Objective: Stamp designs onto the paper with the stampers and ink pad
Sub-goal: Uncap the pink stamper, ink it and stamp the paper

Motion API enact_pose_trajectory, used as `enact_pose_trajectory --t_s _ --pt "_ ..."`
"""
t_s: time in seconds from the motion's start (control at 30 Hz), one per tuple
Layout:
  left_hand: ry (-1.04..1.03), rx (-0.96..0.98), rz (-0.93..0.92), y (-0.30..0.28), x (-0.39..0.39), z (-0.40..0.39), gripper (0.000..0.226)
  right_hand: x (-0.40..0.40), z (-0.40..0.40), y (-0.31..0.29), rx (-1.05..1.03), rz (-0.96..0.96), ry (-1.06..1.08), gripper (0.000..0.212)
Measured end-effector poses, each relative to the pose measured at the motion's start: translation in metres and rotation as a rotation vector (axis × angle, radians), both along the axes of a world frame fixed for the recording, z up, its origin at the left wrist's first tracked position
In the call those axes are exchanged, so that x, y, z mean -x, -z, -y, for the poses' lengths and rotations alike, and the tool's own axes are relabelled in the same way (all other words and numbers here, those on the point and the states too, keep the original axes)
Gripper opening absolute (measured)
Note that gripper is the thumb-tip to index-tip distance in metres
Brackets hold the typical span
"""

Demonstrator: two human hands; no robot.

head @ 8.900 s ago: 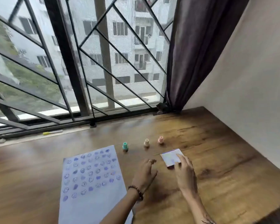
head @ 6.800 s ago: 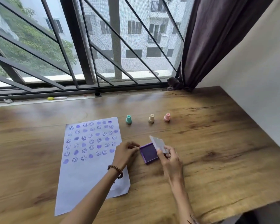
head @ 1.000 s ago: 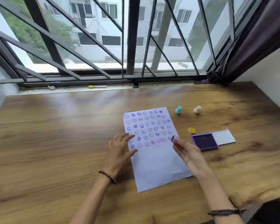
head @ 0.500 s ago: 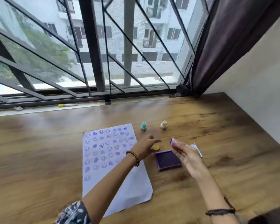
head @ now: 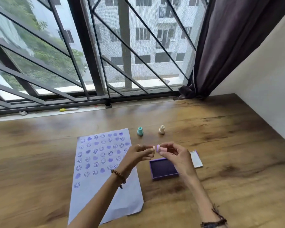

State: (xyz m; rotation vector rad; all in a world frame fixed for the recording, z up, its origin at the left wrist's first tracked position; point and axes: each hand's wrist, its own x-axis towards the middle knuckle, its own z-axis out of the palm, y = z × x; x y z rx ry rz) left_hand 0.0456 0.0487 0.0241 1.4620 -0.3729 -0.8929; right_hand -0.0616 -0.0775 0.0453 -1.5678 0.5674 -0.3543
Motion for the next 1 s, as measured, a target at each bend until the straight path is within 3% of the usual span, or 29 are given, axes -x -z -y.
enact_pose_trajectory --t_s 0.5,0.67,0.8,1.0 --pt "-0.023 0.129 -0.151 -0.016 0.002 -0.008 0.013 -0.002 -0.013 -0.008 0.368 -0.004 -0.021 0.013" --pt "-0.049 0.164 -0.216 -0.01 0.01 0.0 0.017 -0.006 -0.01 -0.004 0.198 -0.026 -0.002 0.019" --pt "-0.137 0.197 -0.263 0.007 0.02 0.02 0.019 -0.007 0.0 0.011 -0.201 -0.018 0.122 0.027" --pt "-0.108 -0.004 0.105 0.019 0.024 0.036 0.022 0.001 0.01 0.028 -0.225 -0.042 0.162 0.008"
